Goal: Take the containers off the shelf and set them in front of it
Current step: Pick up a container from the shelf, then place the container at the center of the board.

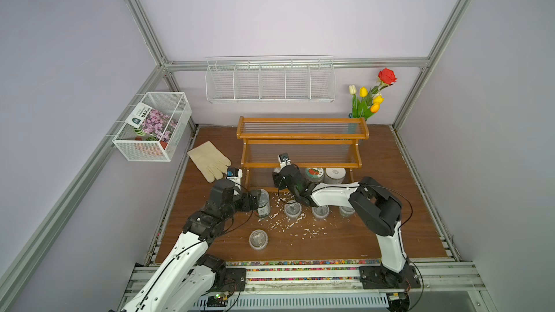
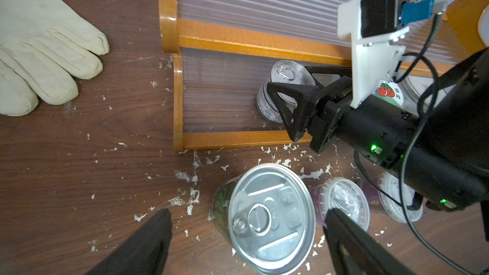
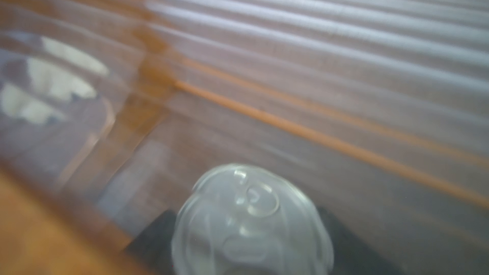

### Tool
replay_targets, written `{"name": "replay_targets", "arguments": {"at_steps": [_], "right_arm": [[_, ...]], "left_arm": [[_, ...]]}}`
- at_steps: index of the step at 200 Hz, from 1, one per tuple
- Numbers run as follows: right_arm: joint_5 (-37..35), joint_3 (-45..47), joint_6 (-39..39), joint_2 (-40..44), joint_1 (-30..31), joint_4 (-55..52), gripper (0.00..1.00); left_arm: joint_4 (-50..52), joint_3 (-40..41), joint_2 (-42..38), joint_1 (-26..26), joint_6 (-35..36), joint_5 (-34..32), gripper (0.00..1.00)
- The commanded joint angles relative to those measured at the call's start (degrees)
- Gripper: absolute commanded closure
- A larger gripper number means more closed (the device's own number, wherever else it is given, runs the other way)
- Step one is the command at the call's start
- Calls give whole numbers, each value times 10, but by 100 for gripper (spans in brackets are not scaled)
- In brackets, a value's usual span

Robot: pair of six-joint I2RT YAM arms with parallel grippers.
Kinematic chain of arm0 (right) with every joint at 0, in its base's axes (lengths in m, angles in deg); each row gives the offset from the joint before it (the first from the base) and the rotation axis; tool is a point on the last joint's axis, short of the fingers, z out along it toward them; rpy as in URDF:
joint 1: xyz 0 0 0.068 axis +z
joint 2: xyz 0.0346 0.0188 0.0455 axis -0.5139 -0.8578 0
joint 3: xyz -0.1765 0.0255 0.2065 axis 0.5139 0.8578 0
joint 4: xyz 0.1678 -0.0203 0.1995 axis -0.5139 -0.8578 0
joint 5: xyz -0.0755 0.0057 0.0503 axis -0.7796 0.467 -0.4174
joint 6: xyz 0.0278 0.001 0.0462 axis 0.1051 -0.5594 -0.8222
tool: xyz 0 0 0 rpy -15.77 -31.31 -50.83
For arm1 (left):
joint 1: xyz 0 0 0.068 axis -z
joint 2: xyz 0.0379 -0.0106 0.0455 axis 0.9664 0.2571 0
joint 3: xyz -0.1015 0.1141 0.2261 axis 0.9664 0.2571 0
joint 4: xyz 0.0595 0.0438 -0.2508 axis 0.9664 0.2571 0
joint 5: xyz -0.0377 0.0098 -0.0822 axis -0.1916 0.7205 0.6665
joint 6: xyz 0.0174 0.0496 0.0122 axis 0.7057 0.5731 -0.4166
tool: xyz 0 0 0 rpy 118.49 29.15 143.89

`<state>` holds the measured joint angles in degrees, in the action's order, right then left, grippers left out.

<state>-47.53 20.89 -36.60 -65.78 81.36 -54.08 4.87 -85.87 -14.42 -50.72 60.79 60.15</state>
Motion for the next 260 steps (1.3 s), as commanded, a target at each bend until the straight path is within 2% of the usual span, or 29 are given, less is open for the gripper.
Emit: {"name": "replay_targets", "arguments": {"at_steps": [1, 67, 124, 160, 198, 231, 260], "right_arm": [[5, 25, 18, 40, 3, -1, 36], [30, 105, 15, 155, 20, 1, 36], [77, 157, 7, 274, 45, -53, 37], [105, 210, 42, 396, 83, -123, 37], [128, 274, 66, 494, 168, -181, 37], [123, 344, 54, 509, 248, -154, 36], [115, 384, 62, 479, 263, -93, 36]], "left_arm": [[-18, 2, 3, -2, 6, 19, 6], [-49, -5, 10, -3, 6, 44, 6], [-52, -22, 17, -3, 7, 49, 6], [-29, -38, 15, -2, 21, 47, 6], [-22, -44, 22, -3, 26, 52, 6], [-21, -48, 30, -2, 27, 55, 6], [-18, -56, 37, -3, 28, 58, 7]]}}
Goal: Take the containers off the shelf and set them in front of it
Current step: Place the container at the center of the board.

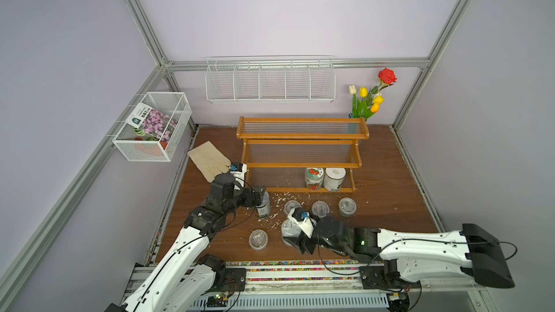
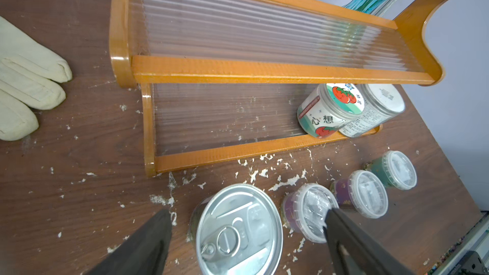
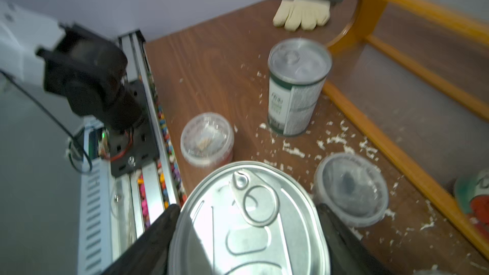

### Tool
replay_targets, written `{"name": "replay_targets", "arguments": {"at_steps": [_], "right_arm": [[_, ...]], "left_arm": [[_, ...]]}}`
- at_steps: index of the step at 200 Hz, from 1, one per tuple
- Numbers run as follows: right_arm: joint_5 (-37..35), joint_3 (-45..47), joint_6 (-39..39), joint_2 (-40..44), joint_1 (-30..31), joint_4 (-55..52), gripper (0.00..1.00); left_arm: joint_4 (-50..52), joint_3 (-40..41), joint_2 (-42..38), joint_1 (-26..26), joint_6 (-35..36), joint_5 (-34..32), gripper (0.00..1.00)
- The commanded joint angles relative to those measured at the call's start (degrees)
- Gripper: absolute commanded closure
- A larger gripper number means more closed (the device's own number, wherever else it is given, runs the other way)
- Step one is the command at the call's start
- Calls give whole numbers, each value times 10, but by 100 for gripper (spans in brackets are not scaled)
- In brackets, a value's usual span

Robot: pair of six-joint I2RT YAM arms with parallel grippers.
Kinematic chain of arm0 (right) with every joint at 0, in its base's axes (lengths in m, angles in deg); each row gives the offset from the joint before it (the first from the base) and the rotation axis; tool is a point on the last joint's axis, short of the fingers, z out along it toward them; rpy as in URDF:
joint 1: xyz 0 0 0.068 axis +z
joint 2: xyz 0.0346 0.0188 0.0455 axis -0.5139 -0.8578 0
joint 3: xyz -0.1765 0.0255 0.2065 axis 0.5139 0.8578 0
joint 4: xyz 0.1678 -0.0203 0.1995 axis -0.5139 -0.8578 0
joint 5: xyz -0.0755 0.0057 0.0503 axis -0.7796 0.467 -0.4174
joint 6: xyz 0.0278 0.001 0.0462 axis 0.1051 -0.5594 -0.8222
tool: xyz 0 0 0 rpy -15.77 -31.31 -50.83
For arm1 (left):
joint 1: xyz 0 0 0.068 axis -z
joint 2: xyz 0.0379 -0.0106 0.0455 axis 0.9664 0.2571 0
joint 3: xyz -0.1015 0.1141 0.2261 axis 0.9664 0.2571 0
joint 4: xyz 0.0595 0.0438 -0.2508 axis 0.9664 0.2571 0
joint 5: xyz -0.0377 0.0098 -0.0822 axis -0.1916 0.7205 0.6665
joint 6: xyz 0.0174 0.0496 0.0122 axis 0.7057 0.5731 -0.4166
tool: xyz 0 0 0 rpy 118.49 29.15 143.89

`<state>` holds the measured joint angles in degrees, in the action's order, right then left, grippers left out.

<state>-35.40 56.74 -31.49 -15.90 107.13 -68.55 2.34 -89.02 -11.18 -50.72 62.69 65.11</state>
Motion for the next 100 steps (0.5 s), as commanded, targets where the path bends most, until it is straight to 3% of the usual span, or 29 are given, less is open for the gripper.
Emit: {"name": "replay_targets", "arguments": {"at_steps": [1, 100], "right_arm": [[-7, 27, 11, -21, 5, 53, 36], [-20, 62, 23, -154, -19, 198, 28]], "left_arm": [[7, -25, 4, -3, 8, 8, 6], [20, -19, 6, -3, 7, 9, 7]]}}
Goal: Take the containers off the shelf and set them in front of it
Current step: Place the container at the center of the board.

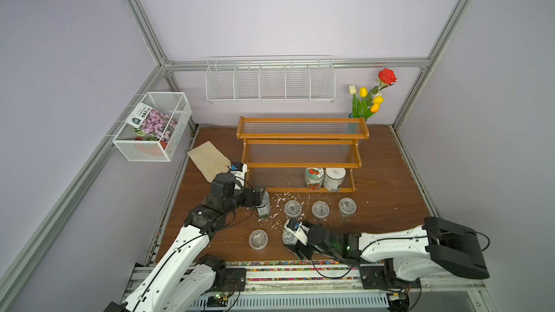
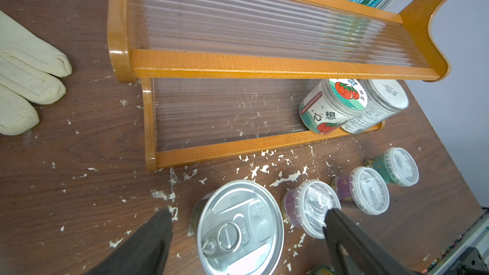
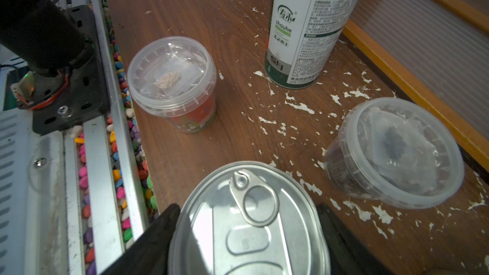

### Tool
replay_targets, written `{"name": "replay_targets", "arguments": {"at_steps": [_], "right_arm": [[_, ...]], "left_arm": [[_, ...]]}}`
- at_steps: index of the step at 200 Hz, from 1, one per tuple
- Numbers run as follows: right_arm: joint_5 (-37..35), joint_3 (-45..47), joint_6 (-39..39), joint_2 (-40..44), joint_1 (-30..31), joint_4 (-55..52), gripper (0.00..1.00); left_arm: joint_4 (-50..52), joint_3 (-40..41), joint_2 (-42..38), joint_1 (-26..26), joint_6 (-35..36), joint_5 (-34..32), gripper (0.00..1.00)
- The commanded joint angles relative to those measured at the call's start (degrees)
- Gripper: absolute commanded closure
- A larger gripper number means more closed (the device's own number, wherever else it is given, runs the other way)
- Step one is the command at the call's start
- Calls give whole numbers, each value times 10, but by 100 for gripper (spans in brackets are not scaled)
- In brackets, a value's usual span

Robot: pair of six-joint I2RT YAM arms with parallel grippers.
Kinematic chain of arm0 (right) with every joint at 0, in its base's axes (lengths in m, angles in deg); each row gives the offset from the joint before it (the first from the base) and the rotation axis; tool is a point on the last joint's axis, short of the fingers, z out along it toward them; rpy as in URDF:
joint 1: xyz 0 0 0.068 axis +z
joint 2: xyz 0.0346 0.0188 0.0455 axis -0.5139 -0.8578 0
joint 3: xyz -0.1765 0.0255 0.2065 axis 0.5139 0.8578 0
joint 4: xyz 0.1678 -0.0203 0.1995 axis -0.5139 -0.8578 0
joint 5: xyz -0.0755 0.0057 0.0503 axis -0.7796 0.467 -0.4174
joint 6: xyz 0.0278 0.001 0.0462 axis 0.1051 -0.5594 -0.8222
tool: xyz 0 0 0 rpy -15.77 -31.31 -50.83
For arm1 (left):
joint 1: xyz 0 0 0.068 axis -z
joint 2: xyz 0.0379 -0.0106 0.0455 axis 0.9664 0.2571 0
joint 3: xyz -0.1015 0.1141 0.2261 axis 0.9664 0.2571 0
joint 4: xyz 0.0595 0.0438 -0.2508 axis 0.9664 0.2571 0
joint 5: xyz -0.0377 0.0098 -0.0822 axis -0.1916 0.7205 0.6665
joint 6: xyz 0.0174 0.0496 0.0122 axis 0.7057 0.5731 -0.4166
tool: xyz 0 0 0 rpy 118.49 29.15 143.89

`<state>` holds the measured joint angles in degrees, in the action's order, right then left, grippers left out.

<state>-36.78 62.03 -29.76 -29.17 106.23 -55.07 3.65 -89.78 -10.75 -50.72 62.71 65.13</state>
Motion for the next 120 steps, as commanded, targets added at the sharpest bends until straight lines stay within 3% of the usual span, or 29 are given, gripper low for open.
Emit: {"name": "replay_targets", "arguments": {"at_steps": [1, 56, 98, 120], "right_arm": [[-5, 10, 5, -22, -10, 64, 28], [-5, 8, 6, -13, -17, 53, 4], [-55, -11, -5, 132, -38, -68, 2], [-70, -12, -26, 195, -93, -114, 3]], "left_arm": [[7, -11, 2, -3, 7, 9, 7], [3, -9, 6, -3, 3, 16, 6], [16, -22, 2, -3, 11, 12, 6], [21, -30, 7, -3, 14, 10, 6]]}}
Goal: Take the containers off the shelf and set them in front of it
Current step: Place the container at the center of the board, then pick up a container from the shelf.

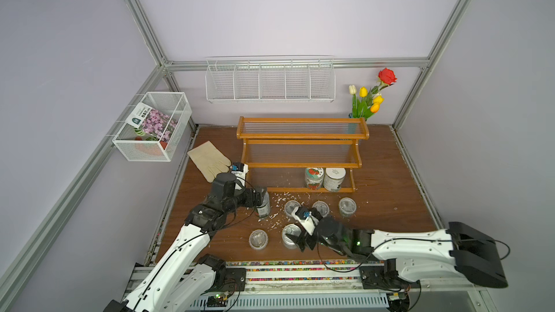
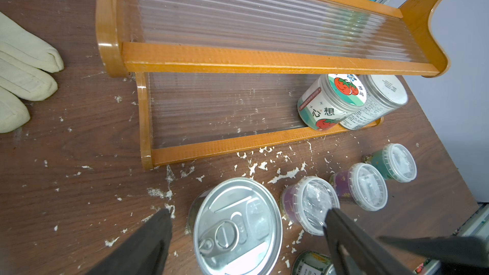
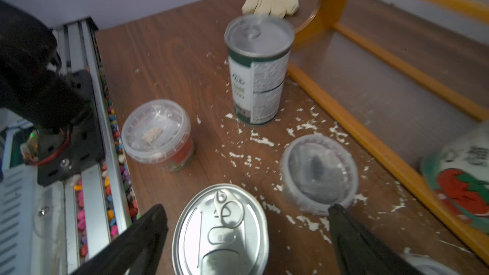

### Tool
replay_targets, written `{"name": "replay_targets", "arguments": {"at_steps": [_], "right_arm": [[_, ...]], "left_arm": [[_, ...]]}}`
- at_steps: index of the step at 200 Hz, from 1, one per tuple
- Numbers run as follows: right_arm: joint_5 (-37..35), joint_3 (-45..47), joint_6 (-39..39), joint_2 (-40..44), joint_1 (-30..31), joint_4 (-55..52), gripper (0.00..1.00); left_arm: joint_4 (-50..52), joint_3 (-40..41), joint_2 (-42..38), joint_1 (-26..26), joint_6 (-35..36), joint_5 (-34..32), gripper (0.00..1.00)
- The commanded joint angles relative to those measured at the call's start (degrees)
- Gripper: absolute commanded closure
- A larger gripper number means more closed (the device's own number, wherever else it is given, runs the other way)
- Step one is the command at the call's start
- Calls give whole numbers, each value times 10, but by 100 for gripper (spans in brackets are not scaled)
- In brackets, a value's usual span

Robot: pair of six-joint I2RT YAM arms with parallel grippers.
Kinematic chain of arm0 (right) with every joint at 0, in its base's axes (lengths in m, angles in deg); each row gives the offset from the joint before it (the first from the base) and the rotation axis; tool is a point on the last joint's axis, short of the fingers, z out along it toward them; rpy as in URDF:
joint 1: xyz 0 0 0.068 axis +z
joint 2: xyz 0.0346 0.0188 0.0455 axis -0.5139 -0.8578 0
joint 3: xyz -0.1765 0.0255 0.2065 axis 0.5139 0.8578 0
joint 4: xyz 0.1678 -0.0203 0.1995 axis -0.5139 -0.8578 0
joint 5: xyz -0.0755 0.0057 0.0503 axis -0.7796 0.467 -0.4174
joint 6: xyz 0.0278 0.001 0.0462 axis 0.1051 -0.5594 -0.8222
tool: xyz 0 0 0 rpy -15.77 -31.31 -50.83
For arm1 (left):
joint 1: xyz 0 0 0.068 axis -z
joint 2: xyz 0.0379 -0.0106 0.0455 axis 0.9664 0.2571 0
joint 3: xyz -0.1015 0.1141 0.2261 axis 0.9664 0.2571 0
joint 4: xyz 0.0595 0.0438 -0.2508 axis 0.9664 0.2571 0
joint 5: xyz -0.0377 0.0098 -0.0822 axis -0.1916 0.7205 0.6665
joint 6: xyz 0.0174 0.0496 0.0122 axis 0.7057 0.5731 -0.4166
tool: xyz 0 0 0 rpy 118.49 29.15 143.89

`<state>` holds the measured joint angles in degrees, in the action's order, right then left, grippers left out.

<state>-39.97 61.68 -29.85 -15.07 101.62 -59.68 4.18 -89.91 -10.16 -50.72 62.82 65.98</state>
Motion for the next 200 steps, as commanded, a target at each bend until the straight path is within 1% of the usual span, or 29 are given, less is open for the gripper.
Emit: {"name": "replay_targets", "arguments": {"at_steps": [1, 17, 34, 53, 69, 95, 119, 174, 200], "right_arm": [[-39, -8, -26, 55, -50, -69, 3], [-34, -23, -37, 59, -117, -84, 3], [-40, -57, -46, 32, -179, -100, 3], [-40, -93, -55, -14, -225, -107, 3], [-37, -120, -69, -59, -251, -113, 3], [-18, -136, -94, -125, -278, -68, 4], [-15, -164, -108, -179, -290, -61, 4], [-42, -208, -115, -248, -306, -60, 3], [-39, -221, -111, -268, -309, -51, 3]], "left_arm": [[15, -29, 1, -3, 13, 2, 6], [13, -32, 8, -3, 14, 4, 6], [9, -34, 15, -2, 12, 7, 6], [7, -37, 19, -2, 11, 5, 6], [4, -36, 18, -3, 10, 4, 6], [4, -38, 20, -3, 7, 2, 6], [10, -42, 18, -3, 8, 0, 6], [14, -44, 16, -3, 2, -3, 6], [10, -40, 14, -3, -2, -5, 6]]}}
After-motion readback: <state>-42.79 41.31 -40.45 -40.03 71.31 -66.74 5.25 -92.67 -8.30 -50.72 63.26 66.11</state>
